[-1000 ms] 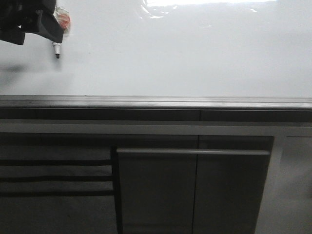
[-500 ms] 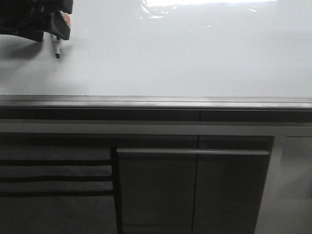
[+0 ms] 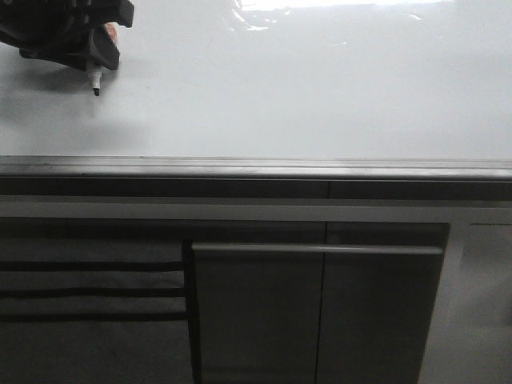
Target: Write number 0 on whiteboard
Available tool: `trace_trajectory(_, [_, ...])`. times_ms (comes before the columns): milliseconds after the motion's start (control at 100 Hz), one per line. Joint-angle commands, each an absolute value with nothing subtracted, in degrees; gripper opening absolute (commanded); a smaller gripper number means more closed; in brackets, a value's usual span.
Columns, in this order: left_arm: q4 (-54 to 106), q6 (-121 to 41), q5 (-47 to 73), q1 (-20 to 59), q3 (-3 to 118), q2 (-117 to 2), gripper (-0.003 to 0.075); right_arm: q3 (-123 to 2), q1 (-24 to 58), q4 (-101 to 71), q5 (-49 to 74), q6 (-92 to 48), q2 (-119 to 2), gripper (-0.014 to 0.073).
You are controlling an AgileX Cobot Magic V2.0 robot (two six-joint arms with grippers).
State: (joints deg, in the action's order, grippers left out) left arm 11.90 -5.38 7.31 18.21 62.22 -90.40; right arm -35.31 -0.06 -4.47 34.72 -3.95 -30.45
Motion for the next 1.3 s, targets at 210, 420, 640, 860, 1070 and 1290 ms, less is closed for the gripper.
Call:
trace_trajectory(210, [10.37, -5.07, 5.72, 18.11, 65.20, -90.00, 0.0120, -37.30, 0.01, -4.64, 30.99, -4.58, -30.99, 0.0330])
trace_trajectory(420, [7.01, -5.07, 8.93, 18.11, 65.26, -89.31, 0.0026, -37.30, 0.01, -4.64, 30.99, -4.58, -30.99, 0.0330])
trace_trajectory(640, [2.12, -5.17, 13.57, 18.23, 65.26, -84.92, -0.0020, -37.30, 0.01, -4.64, 32.11, -4.58, -30.99, 0.0330])
trace_trajectory(860, [1.64, -9.27, 24.03, 19.19, 65.26, -77.14, -0.0020, -37.30, 0.40, -12.01, 32.08, -9.37, -30.99, 0.0330])
trace_trajectory(1070, [2.11, -21.88, 39.66, 27.46, 65.03, -69.65, -0.0020, -40.15, 4.12, -27.96, 37.00, -26.33, -34.37, 0.0330])
trace_trajectory(1290, [6.82, -30.54, 55.11, 38.77, 65.02, -66.95, -0.0020, -46.56, 11.38, -33.95, 46.39, -39.48, -42.54, 0.0330])
